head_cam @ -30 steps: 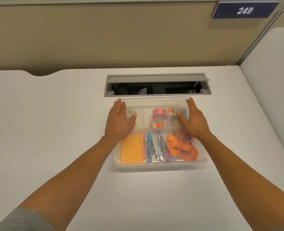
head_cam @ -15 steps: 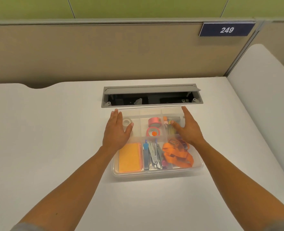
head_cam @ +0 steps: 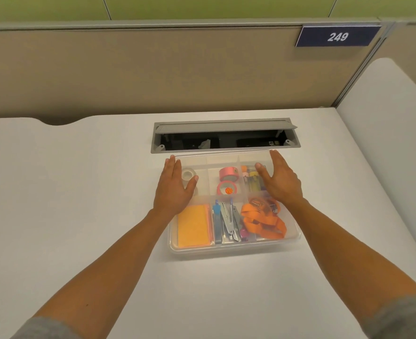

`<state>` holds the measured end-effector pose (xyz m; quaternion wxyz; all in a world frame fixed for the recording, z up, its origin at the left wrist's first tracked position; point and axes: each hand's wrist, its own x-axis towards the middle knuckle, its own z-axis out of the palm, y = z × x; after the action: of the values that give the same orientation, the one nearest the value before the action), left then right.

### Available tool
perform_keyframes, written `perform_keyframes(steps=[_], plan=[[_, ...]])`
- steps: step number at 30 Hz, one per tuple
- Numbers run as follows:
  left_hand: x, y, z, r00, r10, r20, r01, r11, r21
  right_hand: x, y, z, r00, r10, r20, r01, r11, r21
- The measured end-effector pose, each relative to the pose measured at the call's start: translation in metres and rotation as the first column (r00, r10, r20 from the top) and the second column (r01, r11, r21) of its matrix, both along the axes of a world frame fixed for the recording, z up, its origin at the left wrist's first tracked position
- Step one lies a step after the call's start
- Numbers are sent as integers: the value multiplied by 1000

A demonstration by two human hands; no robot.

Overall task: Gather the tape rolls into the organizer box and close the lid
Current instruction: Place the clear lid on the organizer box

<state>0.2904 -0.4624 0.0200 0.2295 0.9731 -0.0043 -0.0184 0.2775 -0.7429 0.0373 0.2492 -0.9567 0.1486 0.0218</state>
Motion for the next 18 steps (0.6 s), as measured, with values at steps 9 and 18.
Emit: perform_keyframes(steps=[9, 18], plan=[[-9, 6, 22, 996, -76, -39, 78, 996, 46, -39, 9, 16, 981, -88, 171, 117, 978, -173], [-111, -10, 24, 943, 329, -59, -334, 921, -202, -94, 6, 1, 920, -391, 39, 387, 919, 77]])
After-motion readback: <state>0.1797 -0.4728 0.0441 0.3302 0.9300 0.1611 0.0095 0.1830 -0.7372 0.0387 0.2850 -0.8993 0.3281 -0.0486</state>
